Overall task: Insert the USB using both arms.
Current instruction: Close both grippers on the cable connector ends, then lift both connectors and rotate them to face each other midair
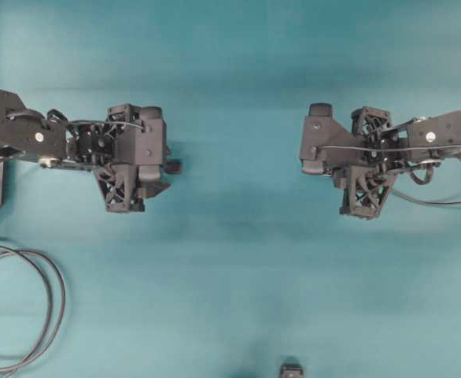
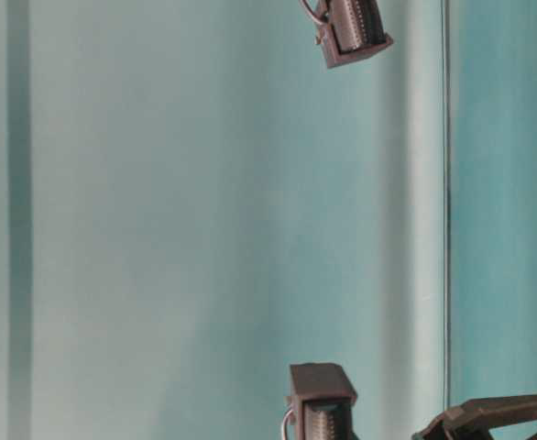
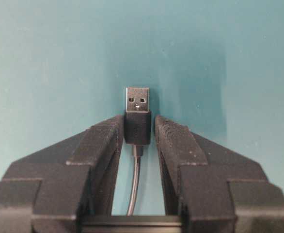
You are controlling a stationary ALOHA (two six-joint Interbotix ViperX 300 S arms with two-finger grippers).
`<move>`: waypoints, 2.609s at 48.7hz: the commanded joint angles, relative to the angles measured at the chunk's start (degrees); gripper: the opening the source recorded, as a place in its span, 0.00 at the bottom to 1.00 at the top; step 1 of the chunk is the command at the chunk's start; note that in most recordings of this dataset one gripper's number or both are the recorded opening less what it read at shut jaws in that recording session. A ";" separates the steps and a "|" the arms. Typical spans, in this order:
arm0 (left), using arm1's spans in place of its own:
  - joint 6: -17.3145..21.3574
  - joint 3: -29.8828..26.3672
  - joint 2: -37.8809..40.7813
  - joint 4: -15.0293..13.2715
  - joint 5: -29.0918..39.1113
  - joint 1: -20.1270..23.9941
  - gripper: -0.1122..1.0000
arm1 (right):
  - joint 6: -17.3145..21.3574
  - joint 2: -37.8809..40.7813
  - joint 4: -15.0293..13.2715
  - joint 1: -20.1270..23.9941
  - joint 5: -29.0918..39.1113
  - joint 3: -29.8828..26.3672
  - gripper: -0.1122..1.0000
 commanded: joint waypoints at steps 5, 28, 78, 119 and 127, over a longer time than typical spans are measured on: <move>0.79 -1.41 -0.18 0.18 -0.26 -0.18 0.79 | 0.00 1.32 0.18 1.23 -0.88 -0.70 0.34; 0.62 -2.02 2.20 0.18 -0.18 -0.18 0.56 | 0.00 1.32 0.18 2.46 -0.88 -1.23 0.34; -1.67 -5.54 -0.97 -0.09 8.53 -0.18 0.32 | -0.35 -5.36 -4.13 2.37 2.20 -2.72 0.27; -2.11 -17.40 -21.53 -27.69 39.38 6.24 0.30 | 0.26 -23.29 -34.89 9.05 28.74 -8.35 0.27; 6.24 -18.02 -21.97 -43.95 44.30 10.81 0.30 | 3.25 -23.29 -43.24 12.13 31.90 -8.61 0.27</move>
